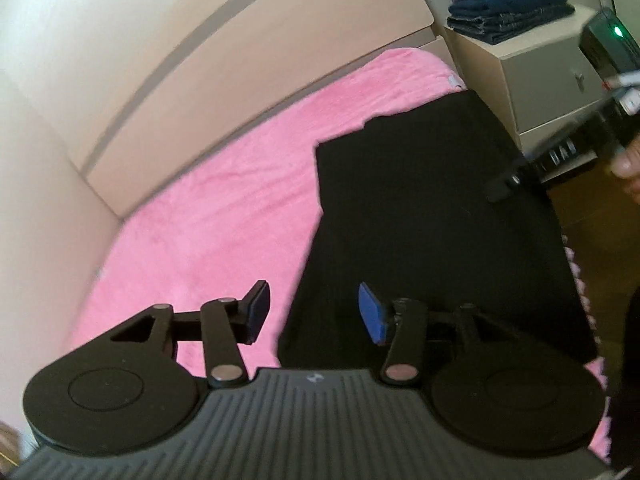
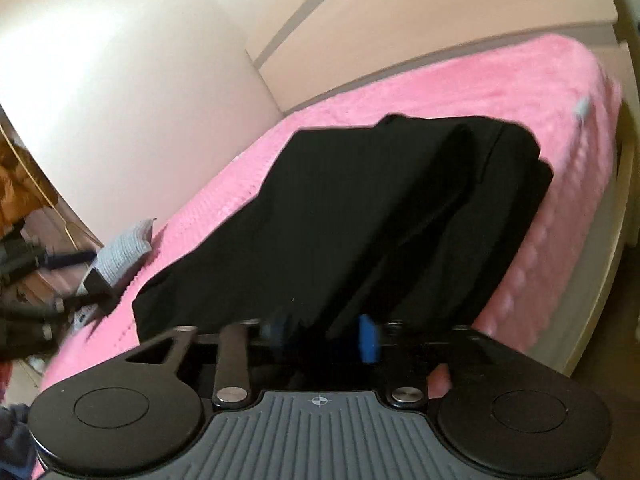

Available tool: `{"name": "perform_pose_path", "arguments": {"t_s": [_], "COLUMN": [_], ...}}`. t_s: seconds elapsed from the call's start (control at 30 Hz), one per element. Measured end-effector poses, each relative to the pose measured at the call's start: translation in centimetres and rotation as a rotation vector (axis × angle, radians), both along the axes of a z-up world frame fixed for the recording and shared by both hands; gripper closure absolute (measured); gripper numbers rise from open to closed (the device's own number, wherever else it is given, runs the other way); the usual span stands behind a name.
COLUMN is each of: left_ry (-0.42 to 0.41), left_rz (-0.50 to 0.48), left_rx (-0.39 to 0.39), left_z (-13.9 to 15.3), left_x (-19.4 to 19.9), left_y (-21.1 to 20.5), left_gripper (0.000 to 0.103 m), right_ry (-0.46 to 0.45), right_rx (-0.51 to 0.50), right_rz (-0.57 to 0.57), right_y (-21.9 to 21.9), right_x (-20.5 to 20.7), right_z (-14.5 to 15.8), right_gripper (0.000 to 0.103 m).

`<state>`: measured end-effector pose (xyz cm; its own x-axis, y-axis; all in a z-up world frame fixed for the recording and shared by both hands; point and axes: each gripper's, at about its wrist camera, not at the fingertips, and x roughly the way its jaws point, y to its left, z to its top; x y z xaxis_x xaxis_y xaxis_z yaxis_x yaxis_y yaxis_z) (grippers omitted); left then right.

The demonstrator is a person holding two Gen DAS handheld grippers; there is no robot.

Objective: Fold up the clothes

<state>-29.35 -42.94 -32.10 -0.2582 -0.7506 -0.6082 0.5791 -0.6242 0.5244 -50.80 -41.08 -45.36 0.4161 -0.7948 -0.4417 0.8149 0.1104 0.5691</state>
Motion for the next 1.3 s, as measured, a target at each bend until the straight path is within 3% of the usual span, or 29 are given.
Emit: {"name": "perform_pose_path", "arguments": {"t_s": [0.07, 0.17, 0.27, 0.43, 0.47, 0.5, 0.53, 0.6, 0.73, 0.83, 1.0, 1.13, 1.2, 1.3], "left_ry": [0.015, 0.023, 0.04, 0.2, 0.235, 0.269, 0.296, 0.33, 0.375, 0.403, 0.382, 0.37, 0.379, 0.37], "left_rz": [0.005, 0.009, 0.026, 0.129, 0.153, 0.179, 0.199, 0.232, 0.255, 0.239, 0.238, 0.235, 0.232, 0.234], "left_rx": [0.057, 0.122, 0.139, 0.15, 0.158, 0.164, 0.172, 0.186, 0.226, 0.23, 0.252, 0.255, 0.246, 0.242], "left_z": [-1.7, -4.5, -5.9, -3.7, -3.1, -2.7, -2.5, -2.1, -2.5, -2.5, -3.6, -4.7, -4.6, -4.5], "left_x": [0.7, 0.7, 1.5, 5.3, 6.3, 7.1, 7.5, 8.0, 9.0, 10.4, 10.1, 9.0, 8.9, 8.7], "left_y": [0.5, 1.0, 1.0, -0.6, -0.9, -1.4, -2.0, -3.2, -4.5, -4.5, -5.0, -5.6, -5.6, -5.8], "left_gripper": [0.057, 0.057, 0.057, 0.058, 0.058, 0.059, 0.061, 0.063, 0.068, 0.068, 0.068, 0.067, 0.067, 0.067], "right_ry": [0.016, -0.07, -0.085, -0.158, -0.161, -0.149, -0.153, -0.163, -0.142, -0.14, -0.172, -0.17, -0.161, -0.095], "right_rx": [-0.018, -0.002, 0.01, 0.069, 0.069, 0.065, 0.068, 0.075, -0.039, -0.118, 0.048, 0.013, -0.075, -0.033], "right_rz": [-0.028, -0.103, -0.149, -0.183, -0.179, -0.173, -0.173, -0.172, -0.135, -0.199, -0.238, -0.233, -0.219, -0.267], "right_y": [-0.3, -2.2, -4.0, -4.5, -4.3, -4.2, -4.4, -4.7, -3.5, -1.3, -2.5, -2.2, -1.7, -1.8], "right_x": [-0.4, -2.6, -4.2, -7.8, -8.0, -8.2, -8.4, -8.8, -8.8, -10.0, -11.9, -12.2, -12.2, -11.8], "right_z": [0.5, 0.5, 0.6, 0.2, 0.3, 0.4, 0.2, -0.2, 2.6, 3.3, -1.7, -1.3, -0.1, -0.6], "right_gripper": [0.038, 0.037, 0.038, 0.038, 0.046, 0.072, 0.081, 0.089, 0.094, 0.094, 0.094, 0.094, 0.094, 0.094]}}
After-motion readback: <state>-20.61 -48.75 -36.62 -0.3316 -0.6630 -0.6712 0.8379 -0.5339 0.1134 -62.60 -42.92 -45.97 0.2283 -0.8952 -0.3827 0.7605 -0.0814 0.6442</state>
